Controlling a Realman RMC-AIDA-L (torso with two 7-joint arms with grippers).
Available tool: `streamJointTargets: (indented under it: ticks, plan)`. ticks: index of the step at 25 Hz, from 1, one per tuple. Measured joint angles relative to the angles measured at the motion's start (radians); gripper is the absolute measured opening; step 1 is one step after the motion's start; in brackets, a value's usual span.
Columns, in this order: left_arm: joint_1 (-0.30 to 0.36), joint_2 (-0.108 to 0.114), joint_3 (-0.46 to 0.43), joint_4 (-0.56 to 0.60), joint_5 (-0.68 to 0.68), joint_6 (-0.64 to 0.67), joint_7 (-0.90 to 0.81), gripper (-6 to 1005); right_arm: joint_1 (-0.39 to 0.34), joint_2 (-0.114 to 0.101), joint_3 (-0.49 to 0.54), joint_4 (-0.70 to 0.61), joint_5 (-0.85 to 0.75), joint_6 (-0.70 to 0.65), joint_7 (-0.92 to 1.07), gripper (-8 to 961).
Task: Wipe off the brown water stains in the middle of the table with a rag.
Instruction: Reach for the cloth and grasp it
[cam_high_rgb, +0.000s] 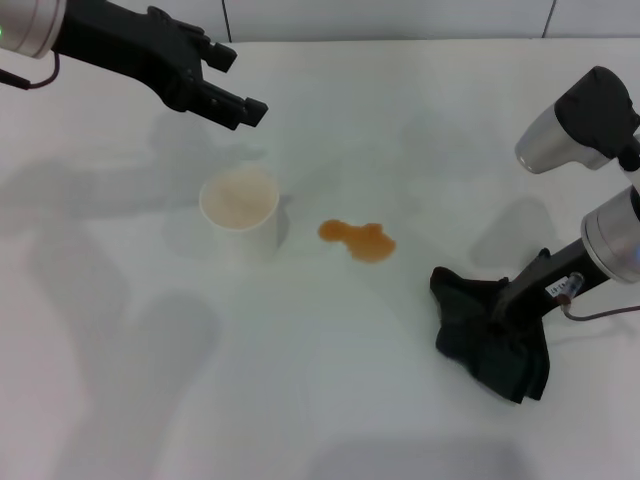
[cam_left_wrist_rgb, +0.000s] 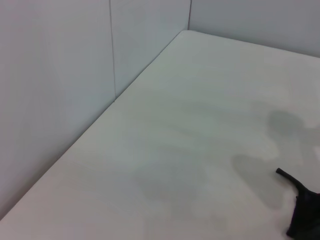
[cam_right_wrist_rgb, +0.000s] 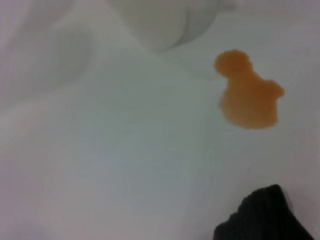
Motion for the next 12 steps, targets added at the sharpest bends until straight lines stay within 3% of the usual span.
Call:
streamJointTargets:
  ticks: [12]
  plan:
    - [-0.004, -0.001, 0.000, 0.027, 0.017, -0.004, -0.002, 862, 0.000, 0.000, -0.011, -0.017, 0.025, 0.008, -0.016, 106]
